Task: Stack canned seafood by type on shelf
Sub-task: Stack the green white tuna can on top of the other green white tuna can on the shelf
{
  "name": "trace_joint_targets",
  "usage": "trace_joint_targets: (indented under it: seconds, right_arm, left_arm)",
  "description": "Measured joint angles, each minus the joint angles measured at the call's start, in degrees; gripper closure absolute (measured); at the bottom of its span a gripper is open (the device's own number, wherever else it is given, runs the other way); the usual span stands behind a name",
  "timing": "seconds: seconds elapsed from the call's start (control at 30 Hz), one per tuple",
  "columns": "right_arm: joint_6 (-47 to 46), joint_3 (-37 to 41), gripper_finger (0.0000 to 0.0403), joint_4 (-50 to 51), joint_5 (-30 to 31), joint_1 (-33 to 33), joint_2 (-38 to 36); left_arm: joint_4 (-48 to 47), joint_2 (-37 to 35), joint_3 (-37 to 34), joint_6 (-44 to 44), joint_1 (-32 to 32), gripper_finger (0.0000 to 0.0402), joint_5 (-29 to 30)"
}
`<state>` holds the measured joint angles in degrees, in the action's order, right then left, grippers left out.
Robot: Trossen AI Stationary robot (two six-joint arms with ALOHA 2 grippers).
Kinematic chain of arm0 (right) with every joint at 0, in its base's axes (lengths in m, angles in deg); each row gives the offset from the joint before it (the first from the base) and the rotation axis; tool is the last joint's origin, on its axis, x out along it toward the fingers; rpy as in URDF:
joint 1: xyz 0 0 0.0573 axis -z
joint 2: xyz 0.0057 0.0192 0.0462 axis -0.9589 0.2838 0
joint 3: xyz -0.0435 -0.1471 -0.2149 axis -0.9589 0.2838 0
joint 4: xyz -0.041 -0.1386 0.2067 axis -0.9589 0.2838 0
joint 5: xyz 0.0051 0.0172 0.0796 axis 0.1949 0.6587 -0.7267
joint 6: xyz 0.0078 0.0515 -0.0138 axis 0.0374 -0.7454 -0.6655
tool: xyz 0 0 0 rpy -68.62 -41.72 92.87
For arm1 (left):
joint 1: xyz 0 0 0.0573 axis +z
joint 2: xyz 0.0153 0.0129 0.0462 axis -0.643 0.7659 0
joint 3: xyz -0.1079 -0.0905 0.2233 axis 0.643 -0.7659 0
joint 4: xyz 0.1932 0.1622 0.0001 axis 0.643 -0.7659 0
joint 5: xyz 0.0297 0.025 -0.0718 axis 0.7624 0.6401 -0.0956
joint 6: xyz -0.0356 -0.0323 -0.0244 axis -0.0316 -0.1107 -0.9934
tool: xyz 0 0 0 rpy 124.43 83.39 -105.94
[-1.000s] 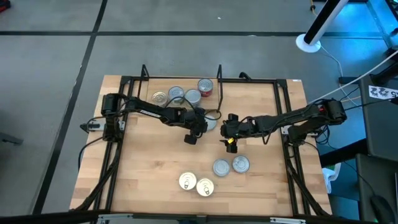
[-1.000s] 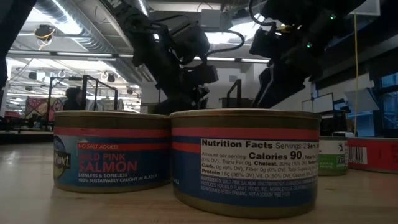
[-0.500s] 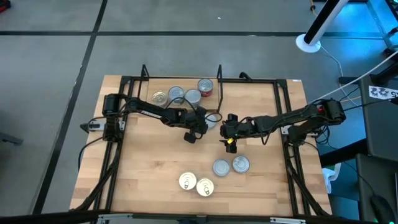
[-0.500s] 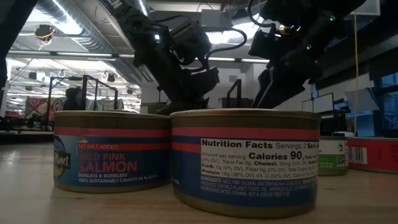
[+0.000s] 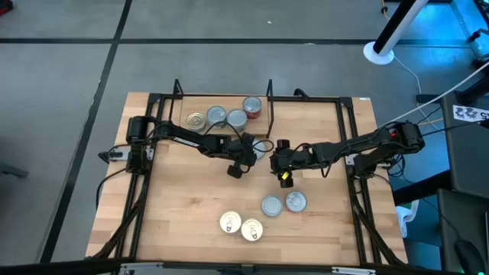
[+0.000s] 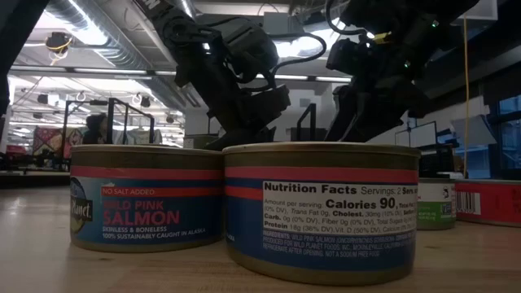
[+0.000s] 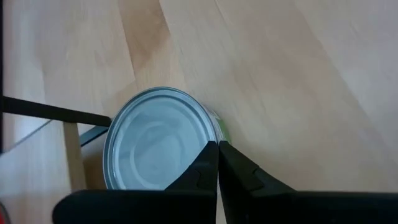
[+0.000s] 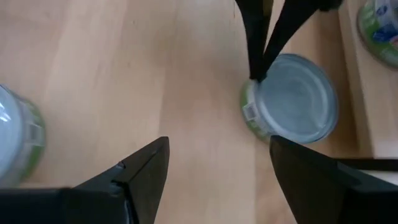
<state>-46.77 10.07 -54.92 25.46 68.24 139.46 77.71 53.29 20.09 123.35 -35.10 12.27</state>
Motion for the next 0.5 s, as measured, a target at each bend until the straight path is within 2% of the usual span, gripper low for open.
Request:
trace_joint_targets:
  seconds: [0.1, 0.4, 0.5]
  right_arm:
    - [2.6, 0.0, 0.0126, 0.2, 2.5, -0.5, 0.8]
    - [13.4, 0.0, 0.0126, -3.7, 20.7, -7.9, 5.3]
    - [14.1, 0.0, 0.0126, -3.8, 24.3, -9.6, 6.7]
  left_arm:
    - [-0.7, 0.1, 0.9, -2.6, -0.1, 0.0401, -0.5]
    - [-0.3, -0.4, 2.7, -8.2, -0.1, 0.0401, -0.8]
    - [-0.6, -0.9, 3.1, -10.2, -0.1, 0.0401, -0.8]
